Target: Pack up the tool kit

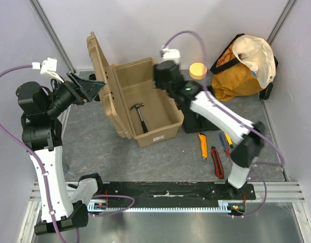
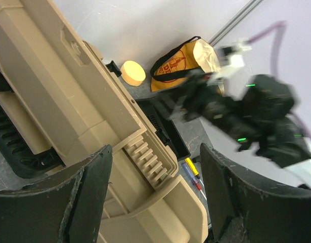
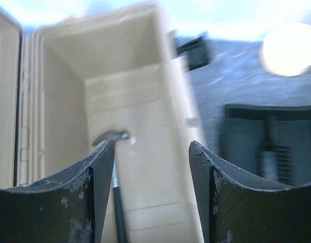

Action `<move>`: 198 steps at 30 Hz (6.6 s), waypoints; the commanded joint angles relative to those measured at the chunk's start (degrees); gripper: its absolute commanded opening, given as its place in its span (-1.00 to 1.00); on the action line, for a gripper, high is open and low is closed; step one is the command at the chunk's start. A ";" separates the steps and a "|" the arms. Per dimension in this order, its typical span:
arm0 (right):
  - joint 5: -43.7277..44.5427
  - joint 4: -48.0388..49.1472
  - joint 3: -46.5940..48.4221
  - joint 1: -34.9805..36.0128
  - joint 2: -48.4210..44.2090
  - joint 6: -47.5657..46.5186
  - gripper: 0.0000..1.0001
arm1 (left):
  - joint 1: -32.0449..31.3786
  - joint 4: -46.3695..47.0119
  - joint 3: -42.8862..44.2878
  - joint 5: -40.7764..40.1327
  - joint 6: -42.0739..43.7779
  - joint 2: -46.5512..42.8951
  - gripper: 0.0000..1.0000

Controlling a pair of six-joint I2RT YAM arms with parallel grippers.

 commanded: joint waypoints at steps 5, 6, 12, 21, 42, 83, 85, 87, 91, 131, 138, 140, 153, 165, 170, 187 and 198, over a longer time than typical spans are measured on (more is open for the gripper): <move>14.99 -9.32 -17.86 -13.66 -24.16 0.29 0.46 | -0.72 0.38 1.95 1.00 1.97 -0.39 0.52; 14.64 -9.59 -20.93 -16.12 -26.27 1.08 0.48 | -0.81 0.38 1.95 0.92 1.97 -0.39 0.52; 13.50 -10.83 -36.93 -27.81 -37.26 6.88 0.64 | -0.80 0.38 1.95 0.92 2.06 -0.03 0.52; 5.17 -7.14 -56.54 -44.69 -46.94 15.58 0.96 | -1.33 0.38 1.77 0.83 2.50 0.58 0.52; -26.12 4.10 -73.69 -67.82 -37.02 22.27 0.96 | -1.51 0.21 0.72 0.13 3.56 0.67 0.52; -21.04 -0.37 -72.12 -67.73 -39.84 13.21 0.21 | -1.51 0.21 -0.16 -0.05 3.64 0.58 0.52; -22.10 0.77 -71.15 -67.56 -37.73 13.74 0.21 | -1.42 0.30 0.10 0.04 3.64 0.84 0.52; -21.31 1.82 -70.18 -67.30 -35.53 13.66 0.22 | -1.51 0.21 0.28 0.13 3.64 1.02 0.52; -20.69 3.49 -68.51 -66.77 -30.96 12.51 0.20 | -1.51 0.21 0.28 0.13 3.91 1.11 0.52; -17.51 1.73 -39.78 -40.06 -45.63 7.41 -1.00 | -1.68 -0.06 0.19 -0.75 4.08 0.93 0.52; -19.03 10.95 -33.62 -22.15 -40.89 3.91 -1.00 | -1.60 0.21 0.19 -1.02 4.00 1.11 0.52; -16.13 13.94 -30.91 -14.95 -37.73 1.36 -1.00 | -1.51 0.21 0.10 -1.02 3.73 0.93 0.52; -5.49 18.80 -11.12 0.82 -3.12 -8.93 -1.00 | -1.51 0.12 -0.25 -1.63 3.38 -0.03 0.52; 0.14 14.93 -2.07 0.91 16.85 -17.20 -0.97 | -1.51 -0.58 0.63 -1.81 4.08 1.28 0.52; 3.65 12.47 1.62 0.91 22.13 -15.79 -0.67 | -1.51 -1.02 0.54 -2.34 4.52 1.64 0.52; 2.87 8.69 4.00 0.91 13.89 -12.36 -0.15 | -1.60 -1.37 0.80 -2.86 4.70 1.55 0.52; 9.45 5.52 -7.14 -3.47 -7.29 -11.40 0.16 | -1.68 -1.90 0.80 -2.42 4.61 0.58 0.52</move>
